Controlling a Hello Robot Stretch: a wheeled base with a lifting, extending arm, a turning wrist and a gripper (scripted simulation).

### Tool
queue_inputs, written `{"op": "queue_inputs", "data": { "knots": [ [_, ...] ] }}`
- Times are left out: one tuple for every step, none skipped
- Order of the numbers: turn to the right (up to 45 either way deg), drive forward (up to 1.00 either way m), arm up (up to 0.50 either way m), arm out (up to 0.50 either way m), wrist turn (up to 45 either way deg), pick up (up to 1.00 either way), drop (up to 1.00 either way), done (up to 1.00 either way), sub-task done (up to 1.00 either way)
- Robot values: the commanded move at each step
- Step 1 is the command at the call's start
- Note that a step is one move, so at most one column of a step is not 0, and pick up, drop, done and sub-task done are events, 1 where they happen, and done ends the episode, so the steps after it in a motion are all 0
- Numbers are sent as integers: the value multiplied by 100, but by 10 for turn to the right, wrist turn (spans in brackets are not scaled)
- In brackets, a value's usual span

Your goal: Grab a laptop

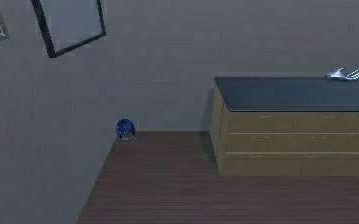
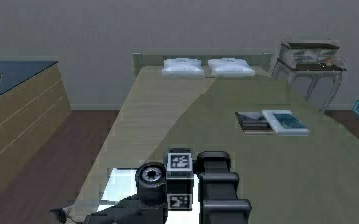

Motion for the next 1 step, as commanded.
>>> {"op": "queue_inputs", "data": {
  "knots": [
    [0,0,0,0,450,0,0,0,0]
  ]
}}
